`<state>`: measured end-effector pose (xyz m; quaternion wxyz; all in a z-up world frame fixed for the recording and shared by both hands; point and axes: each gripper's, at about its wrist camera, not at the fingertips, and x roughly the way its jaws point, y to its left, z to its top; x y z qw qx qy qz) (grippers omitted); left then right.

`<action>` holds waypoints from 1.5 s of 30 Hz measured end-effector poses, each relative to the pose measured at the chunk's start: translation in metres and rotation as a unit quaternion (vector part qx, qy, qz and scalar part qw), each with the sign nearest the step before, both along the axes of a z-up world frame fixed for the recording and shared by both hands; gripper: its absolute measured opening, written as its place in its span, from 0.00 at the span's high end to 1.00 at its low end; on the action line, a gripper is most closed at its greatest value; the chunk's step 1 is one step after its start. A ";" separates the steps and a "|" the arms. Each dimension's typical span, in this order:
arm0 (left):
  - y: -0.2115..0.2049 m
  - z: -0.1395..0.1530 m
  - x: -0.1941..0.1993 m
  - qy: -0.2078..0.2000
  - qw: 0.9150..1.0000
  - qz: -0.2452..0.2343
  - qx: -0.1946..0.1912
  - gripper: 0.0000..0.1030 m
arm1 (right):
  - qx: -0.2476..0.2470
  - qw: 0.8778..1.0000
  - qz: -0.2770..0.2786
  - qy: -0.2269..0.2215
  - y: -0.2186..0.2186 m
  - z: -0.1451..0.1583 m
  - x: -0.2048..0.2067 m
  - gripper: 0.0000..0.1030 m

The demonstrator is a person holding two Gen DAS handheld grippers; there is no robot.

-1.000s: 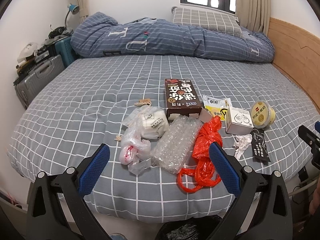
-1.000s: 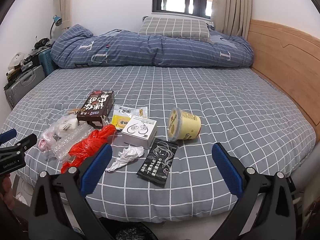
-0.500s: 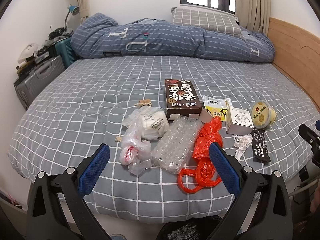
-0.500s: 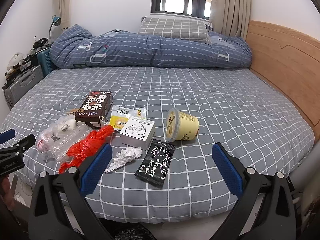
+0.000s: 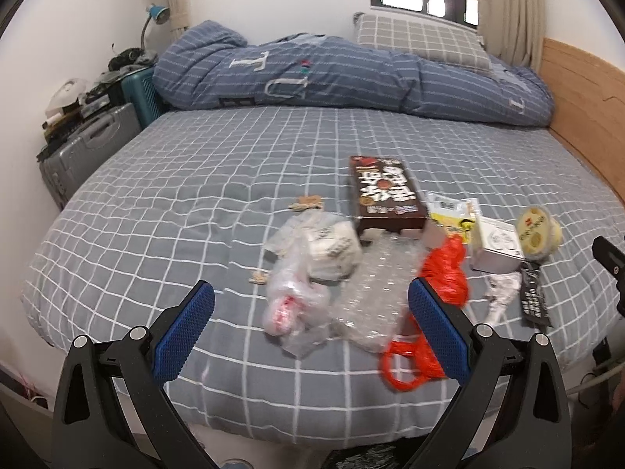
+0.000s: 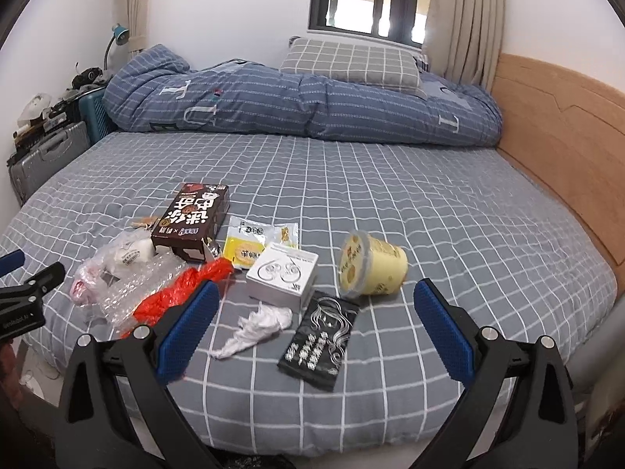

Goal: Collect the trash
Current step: 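Move both grippers toward the trash pile on the bed, then grasp the clear plastic bag with the left gripper while the right grasps the white earphone box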

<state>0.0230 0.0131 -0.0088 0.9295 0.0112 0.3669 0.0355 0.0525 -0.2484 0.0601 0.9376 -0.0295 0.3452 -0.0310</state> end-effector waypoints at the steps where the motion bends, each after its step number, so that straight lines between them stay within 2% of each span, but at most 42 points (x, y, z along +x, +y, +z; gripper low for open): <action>1: 0.005 -0.004 0.005 0.005 1.000 0.001 0.002 0.06 | 0.003 1.000 -0.002 0.001 0.000 -0.003 0.004 0.07; 9: 0.034 -0.035 0.027 0.041 0.999 0.007 -0.003 0.06 | 0.041 0.999 -0.010 0.023 0.004 -0.032 0.036 0.07; 16: 0.045 -0.057 0.039 0.064 0.998 0.003 -0.014 0.07 | 0.016 0.999 -0.006 0.030 0.013 -0.051 0.063 0.10; 25: 0.044 -0.078 0.060 0.090 0.995 -0.011 -0.032 0.17 | 0.023 0.997 -0.009 0.068 0.014 -0.078 0.101 0.12; 28: 0.042 -0.081 0.066 0.093 0.995 -0.015 -0.039 0.24 | 0.033 0.996 -0.012 0.082 0.013 -0.086 0.111 0.14; 30: 0.041 -0.084 0.068 0.097 0.994 -0.020 -0.047 0.32 | 0.036 0.995 -0.012 0.088 0.013 -0.090 0.116 0.15; 35: 0.030 -0.086 0.069 0.098 0.994 -0.029 -0.044 0.45 | 0.038 0.994 -0.010 0.098 0.020 -0.097 0.126 0.15; 45: 0.022 -0.085 0.066 0.087 0.995 -0.009 -0.039 0.50 | 0.043 0.994 -0.009 0.104 0.028 -0.110 0.129 0.15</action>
